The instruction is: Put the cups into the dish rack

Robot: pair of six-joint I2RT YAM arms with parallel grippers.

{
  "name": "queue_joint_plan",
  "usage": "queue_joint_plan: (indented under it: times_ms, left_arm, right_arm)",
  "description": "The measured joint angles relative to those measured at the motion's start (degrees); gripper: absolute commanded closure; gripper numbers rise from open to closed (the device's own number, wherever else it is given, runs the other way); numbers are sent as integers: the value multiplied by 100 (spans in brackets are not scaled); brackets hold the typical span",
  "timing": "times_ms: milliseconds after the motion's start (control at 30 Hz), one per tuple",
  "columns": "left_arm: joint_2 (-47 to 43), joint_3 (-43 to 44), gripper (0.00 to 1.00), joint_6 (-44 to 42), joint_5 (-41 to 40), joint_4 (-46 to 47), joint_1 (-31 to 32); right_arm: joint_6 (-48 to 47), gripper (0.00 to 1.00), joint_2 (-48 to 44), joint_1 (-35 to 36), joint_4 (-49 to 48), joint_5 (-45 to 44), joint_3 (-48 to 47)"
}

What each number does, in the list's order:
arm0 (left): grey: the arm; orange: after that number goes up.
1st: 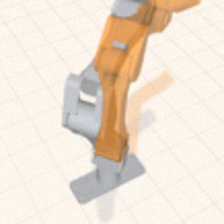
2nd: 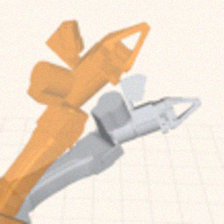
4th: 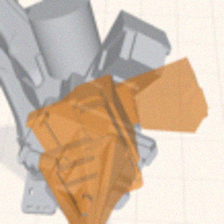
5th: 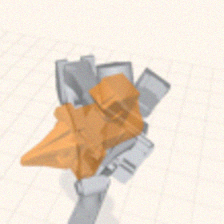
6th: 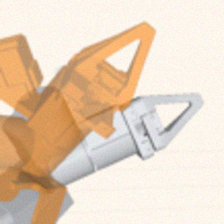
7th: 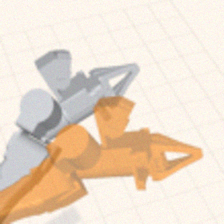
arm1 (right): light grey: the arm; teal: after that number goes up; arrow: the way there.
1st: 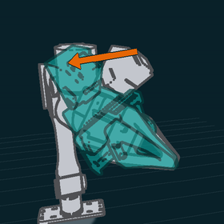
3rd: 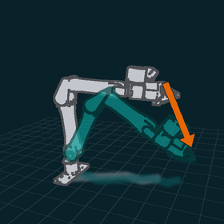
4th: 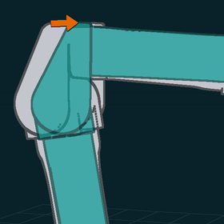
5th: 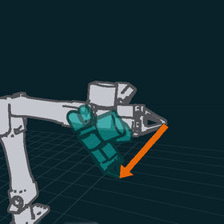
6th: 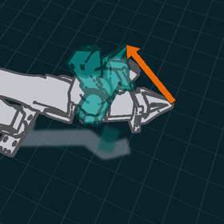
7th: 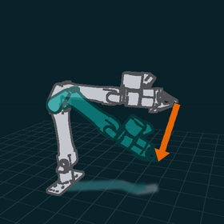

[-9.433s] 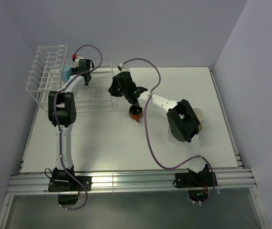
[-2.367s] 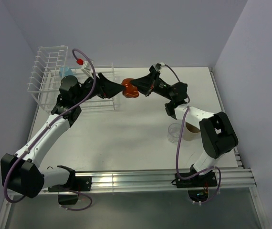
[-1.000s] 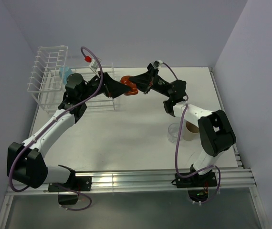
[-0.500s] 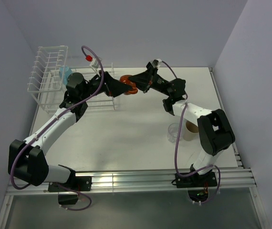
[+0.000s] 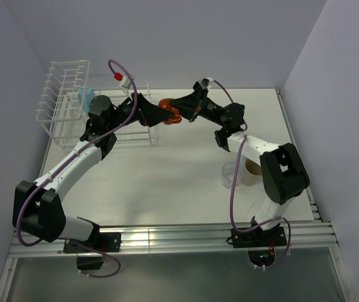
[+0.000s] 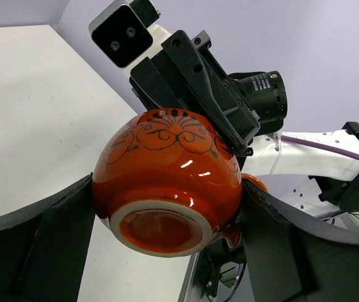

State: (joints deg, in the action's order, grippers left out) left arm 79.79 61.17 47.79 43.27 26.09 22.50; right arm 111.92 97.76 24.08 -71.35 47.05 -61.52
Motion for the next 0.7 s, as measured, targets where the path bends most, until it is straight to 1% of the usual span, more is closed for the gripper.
queue_joint_plan:
  times_ms: [33, 67, 233, 267, 333, 367, 433, 700]
  left_arm:
    - [0, 0, 77, 0, 2, 0, -2]
    - [0, 0, 78, 0, 2, 0, -2]
    - [-2, 26, 88, -11, 0, -81, -4]
    - [-2, 37, 89, -13, 0, -111, -4]
    - [-2, 59, 93, -13, -4, -203, 9]
    - [-2, 61, 94, -13, -4, -245, 24]
    - [-2, 63, 100, -17, -4, -356, 35]
    - [-13, 68, 100, -35, -9, -680, 63]
  right_arm:
    - [-13, 100, 0, 0, 0, -2, 0]
    - [-24, 95, 0, 0, 0, -2, 0]
    - [-72, 80, 0, 0, 2, -4, 4]
    - [-94, 75, 0, 0, 2, -9, 4]
    - [-197, 72, 0, 17, -7, -44, 7]
    - [-275, 68, 0, 33, -11, -48, 15]
    - [-411, 66, 0, 52, -11, -55, 20]
    - [-1010, 64, -149, 55, -13, -111, 284]
